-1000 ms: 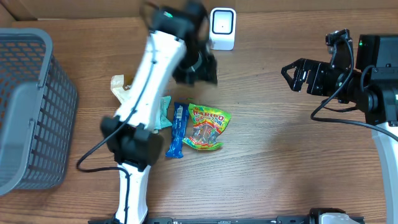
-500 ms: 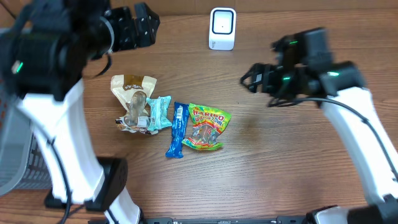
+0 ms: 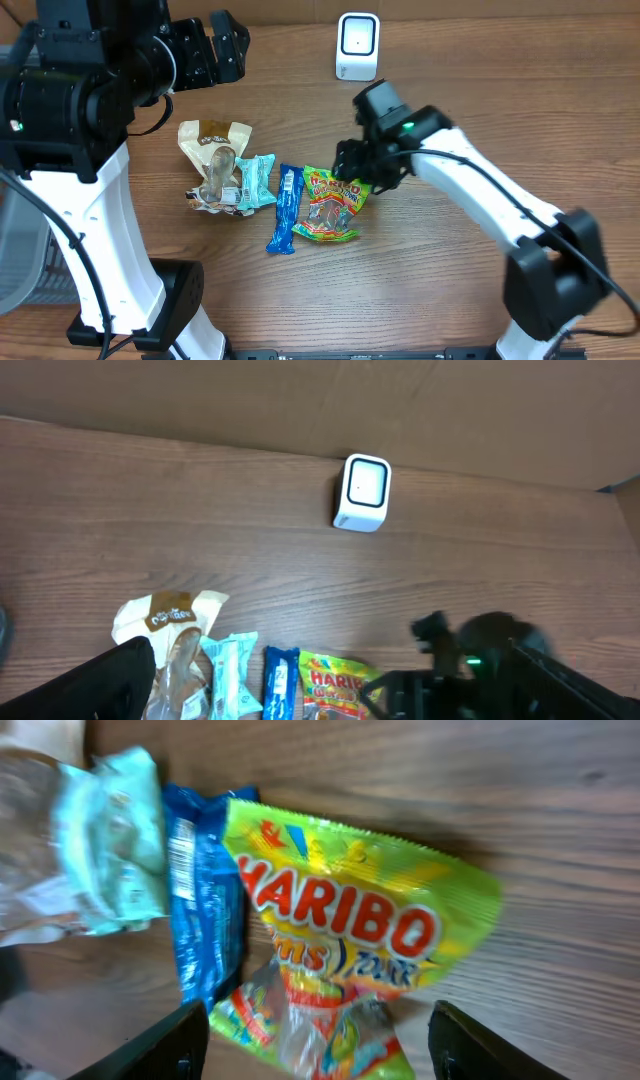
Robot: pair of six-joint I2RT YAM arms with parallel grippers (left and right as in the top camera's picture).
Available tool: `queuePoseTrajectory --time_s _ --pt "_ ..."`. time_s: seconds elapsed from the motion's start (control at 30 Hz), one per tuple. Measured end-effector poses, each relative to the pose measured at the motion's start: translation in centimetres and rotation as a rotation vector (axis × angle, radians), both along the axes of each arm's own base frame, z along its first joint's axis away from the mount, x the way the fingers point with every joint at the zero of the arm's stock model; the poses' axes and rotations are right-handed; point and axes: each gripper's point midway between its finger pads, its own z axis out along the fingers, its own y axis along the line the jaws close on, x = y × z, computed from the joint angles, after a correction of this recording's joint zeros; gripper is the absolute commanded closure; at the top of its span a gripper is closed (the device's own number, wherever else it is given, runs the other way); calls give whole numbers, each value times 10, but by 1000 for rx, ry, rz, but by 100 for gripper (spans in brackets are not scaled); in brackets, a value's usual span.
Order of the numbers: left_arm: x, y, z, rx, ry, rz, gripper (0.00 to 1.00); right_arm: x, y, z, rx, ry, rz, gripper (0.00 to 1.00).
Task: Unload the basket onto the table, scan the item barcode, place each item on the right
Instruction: 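Grasp the Haribo bag with the right gripper and lift it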
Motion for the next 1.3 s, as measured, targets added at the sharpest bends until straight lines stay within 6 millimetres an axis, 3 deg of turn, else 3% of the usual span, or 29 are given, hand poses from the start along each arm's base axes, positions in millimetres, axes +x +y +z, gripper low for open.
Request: queuePoseTrajectory --time_s 0.27,0.53,0.63,0.73,0.8,0.83,1.13,1.3 --pt "0 1 0 6 0 -1 0 -18 13 -51 -94 109 -5 40" --pt "5 19 -7 88 11 71 0 -11 6 -83 -168 124 -70 51" --pt "10 37 -22 149 62 166 0 -8 7 -85 -168 117 -81 56" --pt "14 53 -44 199 137 259 1 -5 5 -85 -175 105 -88 69" --pt "16 61 -59 223 190 318 0 -2 4 -84 -175 98 -92 91" --pt "16 65 -66 233 212 344 0 0 2 -84 -175 98 -99 96" --pt "14 79 -124 300 403 445 0 14 -19 -81 -101 140 -71 96" --pt "11 81 -142 327 463 446 0 2 -34 -77 29 250 44 96"
